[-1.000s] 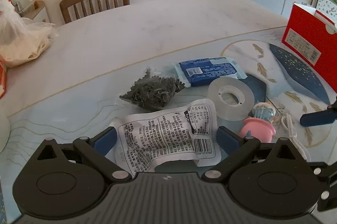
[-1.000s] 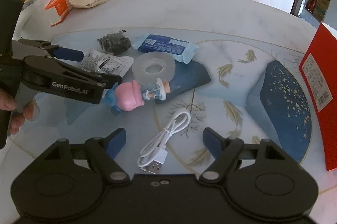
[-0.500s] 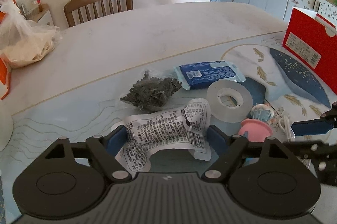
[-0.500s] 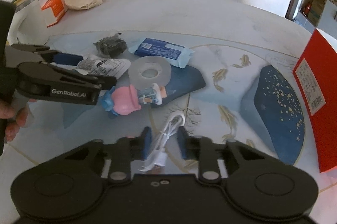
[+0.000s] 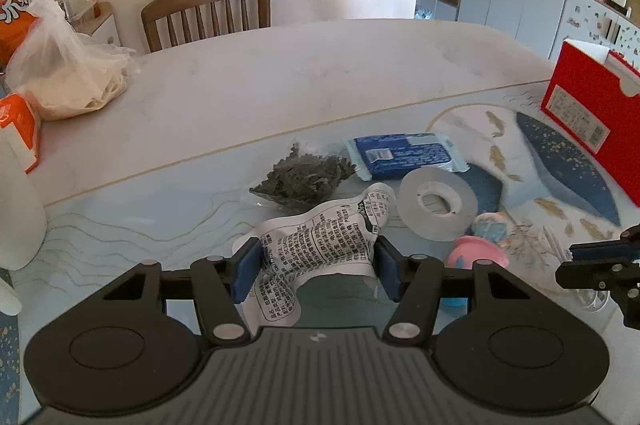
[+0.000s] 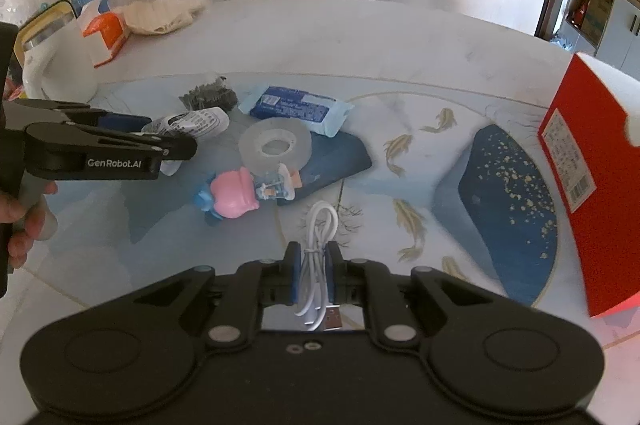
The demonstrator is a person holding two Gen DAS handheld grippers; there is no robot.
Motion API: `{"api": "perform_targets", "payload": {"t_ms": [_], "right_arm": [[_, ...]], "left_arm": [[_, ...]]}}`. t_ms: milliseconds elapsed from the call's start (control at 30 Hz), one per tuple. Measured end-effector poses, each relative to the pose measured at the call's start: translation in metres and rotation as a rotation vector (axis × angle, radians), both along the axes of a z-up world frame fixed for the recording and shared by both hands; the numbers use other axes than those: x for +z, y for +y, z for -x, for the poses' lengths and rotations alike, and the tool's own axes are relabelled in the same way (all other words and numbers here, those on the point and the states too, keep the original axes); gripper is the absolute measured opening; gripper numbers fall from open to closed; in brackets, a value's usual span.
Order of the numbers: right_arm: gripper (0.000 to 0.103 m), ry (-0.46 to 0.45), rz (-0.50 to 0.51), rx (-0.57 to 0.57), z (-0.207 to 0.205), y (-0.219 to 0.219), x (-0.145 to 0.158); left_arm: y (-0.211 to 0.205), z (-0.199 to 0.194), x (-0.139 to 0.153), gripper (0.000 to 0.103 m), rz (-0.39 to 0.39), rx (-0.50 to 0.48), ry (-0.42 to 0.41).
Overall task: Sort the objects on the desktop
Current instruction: 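Grasp the white printed packet with the left tool while the right tool grasps the white cable, then carry the white packet and white cable with both tools over the shoebox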
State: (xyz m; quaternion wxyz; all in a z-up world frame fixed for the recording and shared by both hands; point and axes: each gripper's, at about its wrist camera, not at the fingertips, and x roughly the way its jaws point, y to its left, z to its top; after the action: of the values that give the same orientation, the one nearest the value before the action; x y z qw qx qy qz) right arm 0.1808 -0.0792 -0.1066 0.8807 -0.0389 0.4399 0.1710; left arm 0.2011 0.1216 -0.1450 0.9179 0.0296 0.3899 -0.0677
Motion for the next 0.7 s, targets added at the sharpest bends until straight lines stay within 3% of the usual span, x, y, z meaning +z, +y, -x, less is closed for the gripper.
{"api": "perform_targets", "payload": {"t_ms": [700], "right_arm": [[0.012, -0.071, -0.052, -0.027, 0.028, -0.041, 0.049]], "left_arm": [[-0.042, 0.039, 0.063, 0.059, 0.018, -0.080, -0.031]]}}
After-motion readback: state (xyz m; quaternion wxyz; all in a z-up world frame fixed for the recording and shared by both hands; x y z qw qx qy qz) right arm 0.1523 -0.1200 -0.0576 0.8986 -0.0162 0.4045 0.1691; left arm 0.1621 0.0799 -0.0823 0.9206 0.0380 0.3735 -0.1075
